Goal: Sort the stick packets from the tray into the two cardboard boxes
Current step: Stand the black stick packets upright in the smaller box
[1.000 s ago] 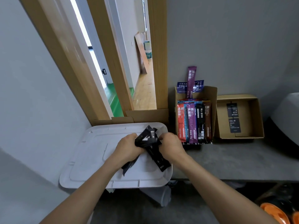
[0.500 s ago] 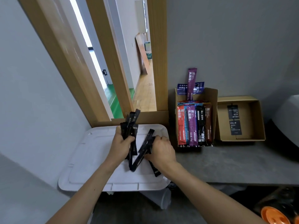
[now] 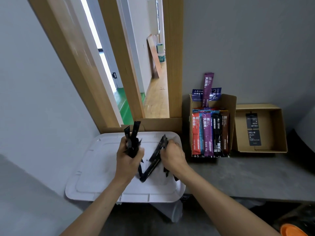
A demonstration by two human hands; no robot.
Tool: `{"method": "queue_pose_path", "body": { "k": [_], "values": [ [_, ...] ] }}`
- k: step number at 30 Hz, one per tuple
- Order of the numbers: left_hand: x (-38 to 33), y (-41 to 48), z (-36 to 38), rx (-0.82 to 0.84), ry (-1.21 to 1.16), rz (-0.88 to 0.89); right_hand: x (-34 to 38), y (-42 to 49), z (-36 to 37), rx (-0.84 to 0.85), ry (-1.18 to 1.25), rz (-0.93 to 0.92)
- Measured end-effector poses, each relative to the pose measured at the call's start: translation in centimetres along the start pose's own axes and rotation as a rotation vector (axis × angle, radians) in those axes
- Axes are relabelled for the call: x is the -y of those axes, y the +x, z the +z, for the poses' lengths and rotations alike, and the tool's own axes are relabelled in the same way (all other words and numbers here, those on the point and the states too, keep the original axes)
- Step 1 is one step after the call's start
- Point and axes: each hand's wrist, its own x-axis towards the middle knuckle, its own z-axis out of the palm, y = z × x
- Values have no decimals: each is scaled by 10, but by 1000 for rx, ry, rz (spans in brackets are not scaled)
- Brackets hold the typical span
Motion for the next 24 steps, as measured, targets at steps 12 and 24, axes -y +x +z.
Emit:
{"method": "queue_pose_path", "body": {
  "k": [12,24],
  "values": [
    [-2,15,-3,26,146,-258,8,23,-6,-16,-154,69],
    [-12,-1,14,386,703,-232,19,40,-26,19,120,103]
  ]
}}
